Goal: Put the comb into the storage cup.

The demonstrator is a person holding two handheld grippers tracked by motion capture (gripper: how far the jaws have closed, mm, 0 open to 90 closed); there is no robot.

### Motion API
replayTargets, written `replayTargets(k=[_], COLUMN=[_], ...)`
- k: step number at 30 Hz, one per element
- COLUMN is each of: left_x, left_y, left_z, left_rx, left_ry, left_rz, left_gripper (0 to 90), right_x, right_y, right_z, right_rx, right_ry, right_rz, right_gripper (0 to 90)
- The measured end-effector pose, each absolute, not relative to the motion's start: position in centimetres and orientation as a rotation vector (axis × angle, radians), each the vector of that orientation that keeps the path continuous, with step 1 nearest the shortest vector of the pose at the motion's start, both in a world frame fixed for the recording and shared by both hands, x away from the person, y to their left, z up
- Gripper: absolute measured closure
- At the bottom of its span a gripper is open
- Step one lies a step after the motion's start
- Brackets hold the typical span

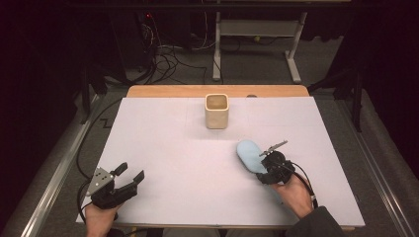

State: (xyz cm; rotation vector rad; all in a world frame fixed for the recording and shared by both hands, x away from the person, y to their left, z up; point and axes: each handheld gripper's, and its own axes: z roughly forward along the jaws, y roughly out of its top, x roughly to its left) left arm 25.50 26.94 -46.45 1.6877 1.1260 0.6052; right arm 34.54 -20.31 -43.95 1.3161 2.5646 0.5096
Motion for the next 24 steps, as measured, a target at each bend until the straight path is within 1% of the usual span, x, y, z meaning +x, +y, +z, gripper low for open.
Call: replayTargets(k=[1,7,24], left_x=[25.65,25.47,25.63], left_y=[26.85,26.82,26.93], left_z=[-46.49,-46.41,-46.45], left_rx=[1.694,1.695,1.68], left_ry=[1.124,1.119,1.131], left_rz=[0.603,0.607,0.605], left_gripper=[30.1,30.1,30.2], right_x=[34.66,34.89,34.41], right_y=[-20.37,-20.38,-20.21], right_z=[-43.96,-43.87,-43.76], right_rx=[1.319,1.32,1.258], right_ry=[2.569,2.576,2.588], right_rz=[0.511,0.489,0.526], right_gripper=[64.8,68.8,70.5])
